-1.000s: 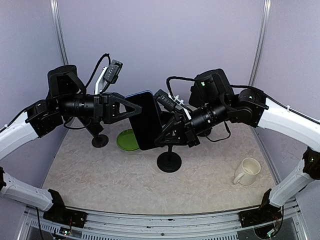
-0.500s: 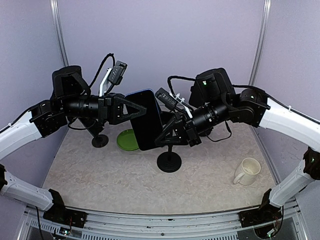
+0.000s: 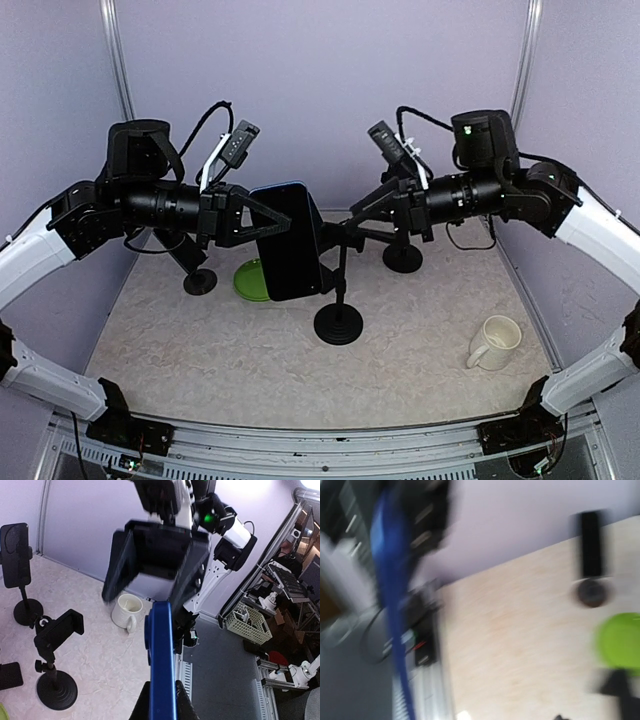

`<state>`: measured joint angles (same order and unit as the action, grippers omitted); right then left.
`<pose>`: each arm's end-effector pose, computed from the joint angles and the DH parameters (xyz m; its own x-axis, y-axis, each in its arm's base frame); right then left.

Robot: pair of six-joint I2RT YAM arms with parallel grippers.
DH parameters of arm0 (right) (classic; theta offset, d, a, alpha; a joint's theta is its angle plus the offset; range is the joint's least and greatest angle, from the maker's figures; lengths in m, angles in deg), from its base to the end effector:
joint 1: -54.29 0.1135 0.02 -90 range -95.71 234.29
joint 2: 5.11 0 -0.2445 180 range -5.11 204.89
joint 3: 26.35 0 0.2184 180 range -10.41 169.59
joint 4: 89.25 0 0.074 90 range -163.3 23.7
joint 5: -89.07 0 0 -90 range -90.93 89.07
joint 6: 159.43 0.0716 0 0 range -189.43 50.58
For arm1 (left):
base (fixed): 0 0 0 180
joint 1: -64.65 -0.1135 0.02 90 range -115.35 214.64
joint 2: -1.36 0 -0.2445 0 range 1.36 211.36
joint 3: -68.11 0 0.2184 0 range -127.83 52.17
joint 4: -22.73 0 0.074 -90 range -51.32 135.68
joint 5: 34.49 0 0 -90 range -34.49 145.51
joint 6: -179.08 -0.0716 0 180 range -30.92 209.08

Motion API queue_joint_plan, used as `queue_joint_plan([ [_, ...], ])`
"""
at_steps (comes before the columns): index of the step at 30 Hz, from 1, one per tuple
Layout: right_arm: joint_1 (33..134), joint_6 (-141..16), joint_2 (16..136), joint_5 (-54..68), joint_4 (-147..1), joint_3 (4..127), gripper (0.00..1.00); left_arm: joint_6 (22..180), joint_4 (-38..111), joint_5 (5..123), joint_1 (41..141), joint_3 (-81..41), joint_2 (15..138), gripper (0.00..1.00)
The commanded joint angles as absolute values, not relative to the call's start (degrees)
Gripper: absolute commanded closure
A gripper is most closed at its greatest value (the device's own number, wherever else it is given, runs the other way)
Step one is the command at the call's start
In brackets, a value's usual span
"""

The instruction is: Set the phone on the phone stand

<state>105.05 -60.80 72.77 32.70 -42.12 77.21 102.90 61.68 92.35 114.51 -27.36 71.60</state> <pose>0.1526 0.2496 0.3983 -0.3744 -0.2609 -0.8898 -0.9252 0.1685 0.3399 0.1364 -0.2283 0.4056 -0.3843 0.1592 -0.9094 0.9222 0.1119 -0.3701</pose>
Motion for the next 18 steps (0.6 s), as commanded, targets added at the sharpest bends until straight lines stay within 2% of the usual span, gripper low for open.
queue_joint_plan([
  [1, 100.6, -57.3, 67.1, 25.8, -41.5, 75.4, 0.39, 98.3, 66.4, 88.9, 114.4, -29.3, 70.7, 1.00],
  [4, 99.1, -56.6, 65.6, 22.3, -40.2, 72.8, 0.40, 97.6, 67.3, 90.9, 114.2, -29.5, 71.5, 1.00],
  [8, 98.2, -57.2, 65.4, 22.9, -39.4, 69.2, 0.35, 97.6, 68.7, 95.2, 113.7, -30.9, 73.7, 1.00],
  [18, 98.2, -63.2, 69.9, 20.2, -38.8, 70.0, 0.29, 100.9, 69.1, 99.0, 112.9, -31.8, 76.3, 1.00],
])
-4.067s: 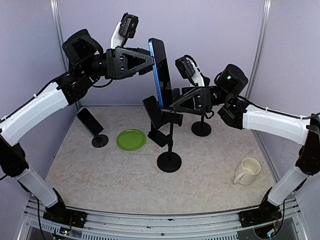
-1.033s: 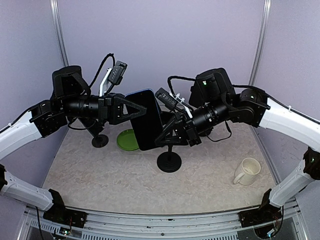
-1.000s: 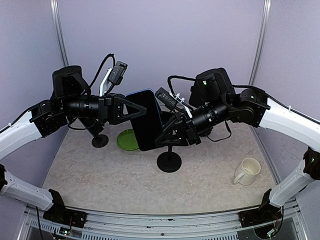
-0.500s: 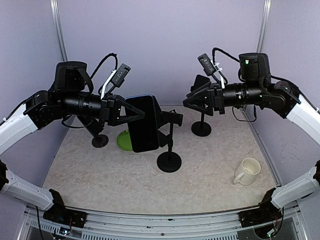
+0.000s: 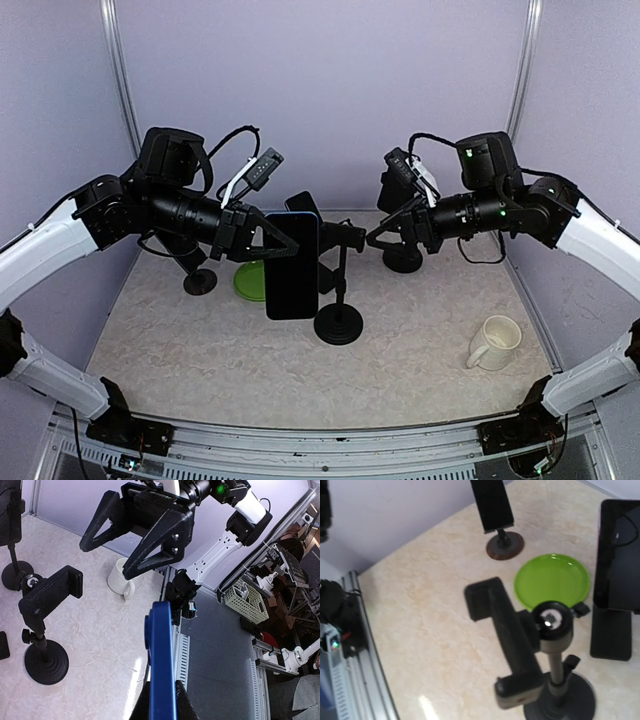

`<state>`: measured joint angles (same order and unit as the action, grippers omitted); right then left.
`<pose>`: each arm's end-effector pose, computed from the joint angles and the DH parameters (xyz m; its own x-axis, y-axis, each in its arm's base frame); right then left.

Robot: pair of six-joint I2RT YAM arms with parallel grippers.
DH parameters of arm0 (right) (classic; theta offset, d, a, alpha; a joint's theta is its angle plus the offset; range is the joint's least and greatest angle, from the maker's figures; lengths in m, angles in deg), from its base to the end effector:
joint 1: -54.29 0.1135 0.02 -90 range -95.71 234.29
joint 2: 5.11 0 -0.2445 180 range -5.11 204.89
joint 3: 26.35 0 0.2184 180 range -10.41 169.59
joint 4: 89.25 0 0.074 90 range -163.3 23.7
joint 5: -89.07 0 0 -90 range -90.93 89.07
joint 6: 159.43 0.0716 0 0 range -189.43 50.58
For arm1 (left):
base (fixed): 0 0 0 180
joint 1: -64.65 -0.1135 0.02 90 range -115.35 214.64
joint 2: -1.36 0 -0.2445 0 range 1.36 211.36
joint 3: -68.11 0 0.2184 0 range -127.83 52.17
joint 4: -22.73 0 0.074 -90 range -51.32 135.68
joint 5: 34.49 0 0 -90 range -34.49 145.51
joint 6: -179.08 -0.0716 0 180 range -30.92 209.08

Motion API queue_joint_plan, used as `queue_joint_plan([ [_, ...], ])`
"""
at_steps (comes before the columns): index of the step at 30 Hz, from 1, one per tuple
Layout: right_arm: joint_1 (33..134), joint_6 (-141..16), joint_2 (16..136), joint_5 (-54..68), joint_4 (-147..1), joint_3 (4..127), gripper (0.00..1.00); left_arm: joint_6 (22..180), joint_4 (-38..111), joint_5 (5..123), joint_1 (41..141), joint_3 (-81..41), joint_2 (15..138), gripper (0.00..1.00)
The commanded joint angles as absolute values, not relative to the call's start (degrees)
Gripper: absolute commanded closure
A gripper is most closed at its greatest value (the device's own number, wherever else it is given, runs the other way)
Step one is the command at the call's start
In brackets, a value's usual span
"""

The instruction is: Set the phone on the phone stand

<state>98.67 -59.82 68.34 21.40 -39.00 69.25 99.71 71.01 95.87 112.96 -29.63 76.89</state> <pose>0.1785 0.2127 0.3642 -0.4799 -0.2536 -0.8399 -0.8179 0.4757 0.3237 0.1493 -0.2374 0.3763 -0.4636 0.3092 -0.8303 0.8856 0.1317 -0.4454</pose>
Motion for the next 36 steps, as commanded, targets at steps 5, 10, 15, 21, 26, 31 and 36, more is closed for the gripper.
queue_joint_plan([
  [5, 98.2, -65.0, 72.2, 20.7, -39.7, 70.1, 0.29, 101.9, 68.6, 98.6, 112.9, -31.4, 75.4, 1.00],
  [10, 98.2, -66.4, 73.7, 20.9, -40.8, 69.9, 0.31, 102.8, 68.6, 98.3, 113.0, -30.8, 75.0, 1.00],
  [15, 98.2, -67.8, 75.5, 23.0, -42.4, 70.3, 0.41, 103.1, 68.6, 98.0, 113.3, -30.4, 74.7, 1.00],
  [21, 98.2, -68.7, 76.7, 24.4, -43.7, 70.8, 0.59, 103.2, 68.6, 97.5, 113.3, -29.9, 74.3, 1.00],
  [26, 98.2, -69.2, 77.0, 24.0, -43.9, 70.9, 0.70, 102.8, 68.6, 97.6, 113.3, -29.7, 74.4, 1.00],
  [31, 98.1, -69.2, 76.8, 22.7, -44.6, 70.9, 0.87, 101.8, 69.0, 97.6, 113.3, -30.0, 74.7, 1.00],
  [36, 98.1, -70.3, 76.1, 24.6, -45.3, 70.6, 1.00, 100.9, 69.7, 98.3, 113.2, -30.6, 75.5, 1.00],
])
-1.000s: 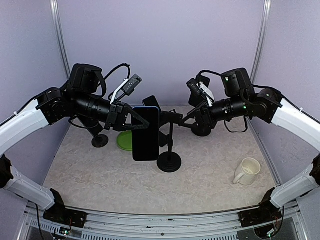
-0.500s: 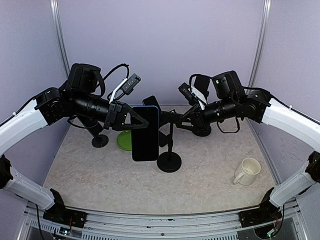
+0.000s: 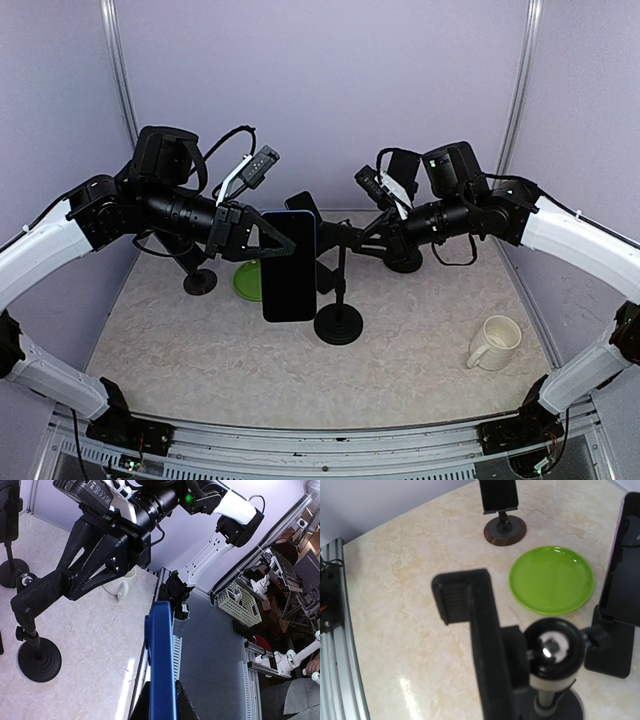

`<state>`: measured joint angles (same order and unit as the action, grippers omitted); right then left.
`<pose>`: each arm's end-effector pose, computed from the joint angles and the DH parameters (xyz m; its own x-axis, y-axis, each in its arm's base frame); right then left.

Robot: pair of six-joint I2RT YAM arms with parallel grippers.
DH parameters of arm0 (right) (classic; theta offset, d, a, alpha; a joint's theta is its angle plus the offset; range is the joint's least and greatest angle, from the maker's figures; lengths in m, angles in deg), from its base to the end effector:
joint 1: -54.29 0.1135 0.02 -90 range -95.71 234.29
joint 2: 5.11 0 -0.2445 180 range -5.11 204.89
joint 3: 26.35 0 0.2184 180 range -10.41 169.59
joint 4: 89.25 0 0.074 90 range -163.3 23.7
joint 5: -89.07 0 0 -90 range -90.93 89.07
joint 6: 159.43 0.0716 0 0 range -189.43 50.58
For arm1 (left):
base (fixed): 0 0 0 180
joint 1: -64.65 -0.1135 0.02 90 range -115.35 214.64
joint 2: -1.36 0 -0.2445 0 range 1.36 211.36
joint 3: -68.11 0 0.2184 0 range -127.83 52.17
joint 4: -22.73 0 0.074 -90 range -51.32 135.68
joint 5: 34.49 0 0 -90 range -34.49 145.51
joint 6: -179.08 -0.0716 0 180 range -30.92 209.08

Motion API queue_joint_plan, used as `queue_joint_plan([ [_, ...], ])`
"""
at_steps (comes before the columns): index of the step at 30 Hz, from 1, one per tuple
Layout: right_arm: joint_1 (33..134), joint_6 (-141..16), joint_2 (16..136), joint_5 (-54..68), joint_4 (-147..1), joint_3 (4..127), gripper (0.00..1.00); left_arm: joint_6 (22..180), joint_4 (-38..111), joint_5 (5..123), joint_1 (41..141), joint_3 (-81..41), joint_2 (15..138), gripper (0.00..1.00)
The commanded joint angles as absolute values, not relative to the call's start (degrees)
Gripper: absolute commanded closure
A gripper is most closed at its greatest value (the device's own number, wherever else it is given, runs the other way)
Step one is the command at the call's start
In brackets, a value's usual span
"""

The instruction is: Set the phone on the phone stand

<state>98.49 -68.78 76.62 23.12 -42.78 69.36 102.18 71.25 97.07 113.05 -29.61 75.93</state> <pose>0.2050 0.2401 0.3333 -0.3951 -0.3698 -0.8409 -0.8787 0.4192 0.2285 0.1444 -0.2342 0.3804 -0.4941 0.3011 -0.8156 0.8681 0.1199 -0.4816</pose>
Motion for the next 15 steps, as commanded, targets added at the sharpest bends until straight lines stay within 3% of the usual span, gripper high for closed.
queue_joint_plan([
  [1, 98.1, -70.7, 76.0, 25.9, -45.5, 70.6, 1.00, 100.7, 69.8, 98.4, 113.2, -30.8, 75.7, 1.00],
  [15, 98.2, -72.2, 74.9, 46.5, -50.4, 69.4, 1.00, 99.0, 61.9, 100.0, 114.0, -33.6, 77.3, 1.00],
])
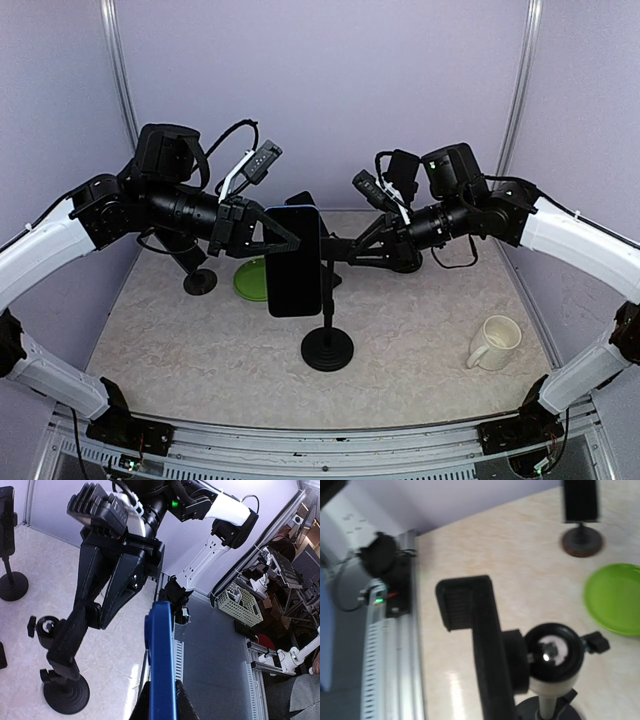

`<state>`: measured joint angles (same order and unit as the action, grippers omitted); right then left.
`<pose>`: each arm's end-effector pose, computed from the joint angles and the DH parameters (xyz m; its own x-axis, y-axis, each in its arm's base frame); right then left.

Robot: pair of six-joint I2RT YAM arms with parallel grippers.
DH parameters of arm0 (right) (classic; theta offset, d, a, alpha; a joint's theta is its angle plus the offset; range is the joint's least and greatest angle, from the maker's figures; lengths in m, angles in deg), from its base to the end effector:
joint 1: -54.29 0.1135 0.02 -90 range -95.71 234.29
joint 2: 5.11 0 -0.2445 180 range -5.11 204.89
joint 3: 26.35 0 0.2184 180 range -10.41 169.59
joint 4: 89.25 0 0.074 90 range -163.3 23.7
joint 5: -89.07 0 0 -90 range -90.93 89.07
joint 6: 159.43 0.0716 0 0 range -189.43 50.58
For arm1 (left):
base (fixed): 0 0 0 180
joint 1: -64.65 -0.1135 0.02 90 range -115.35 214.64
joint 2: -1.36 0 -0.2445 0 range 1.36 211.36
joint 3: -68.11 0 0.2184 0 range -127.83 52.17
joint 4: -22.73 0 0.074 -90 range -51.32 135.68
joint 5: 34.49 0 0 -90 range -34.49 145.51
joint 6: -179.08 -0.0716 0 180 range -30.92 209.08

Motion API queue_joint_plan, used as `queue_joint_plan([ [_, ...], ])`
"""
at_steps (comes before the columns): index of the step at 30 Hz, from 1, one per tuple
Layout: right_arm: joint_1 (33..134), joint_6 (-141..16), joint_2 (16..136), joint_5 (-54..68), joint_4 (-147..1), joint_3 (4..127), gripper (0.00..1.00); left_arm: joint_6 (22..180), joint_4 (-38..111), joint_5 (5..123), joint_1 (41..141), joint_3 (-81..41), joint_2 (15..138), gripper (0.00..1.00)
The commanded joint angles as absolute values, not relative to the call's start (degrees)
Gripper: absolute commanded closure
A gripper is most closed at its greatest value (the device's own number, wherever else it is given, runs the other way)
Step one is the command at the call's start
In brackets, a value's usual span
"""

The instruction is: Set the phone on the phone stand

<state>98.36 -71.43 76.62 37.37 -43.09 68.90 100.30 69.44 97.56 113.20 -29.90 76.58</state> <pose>0.1896 0.2453 0.3363 -0.3552 -0.3819 -0.8532 -0.9338 0.1876 0.3047 0.1462 -0.2380 0.3829 -0.4504 0.2917 -0.8438 0.8913 0.0912 -0.4442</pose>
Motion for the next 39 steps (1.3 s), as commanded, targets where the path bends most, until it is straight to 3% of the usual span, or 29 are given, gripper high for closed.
queue_joint_plan([
  [1, 98.2, -72.1, 75.3, 47.5, -50.6, 69.4, 1.00, 98.6, 60.9, 100.4, 114.3, -34.3, 78.1, 1.00],
  [16, 99.5, -73.7, 78.6, 52.0, -48.4, 71.7, 1.00, 95.5, 51.5, 108.1, 116.3, -41.3, 89.9, 1.00],
  [39, 101.3, -75.6, 82.4, 53.9, -42.8, 75.6, 1.00, 89.0, 52.3, 115.8, 109.1, -35.5, 92.4, 1.00],
])
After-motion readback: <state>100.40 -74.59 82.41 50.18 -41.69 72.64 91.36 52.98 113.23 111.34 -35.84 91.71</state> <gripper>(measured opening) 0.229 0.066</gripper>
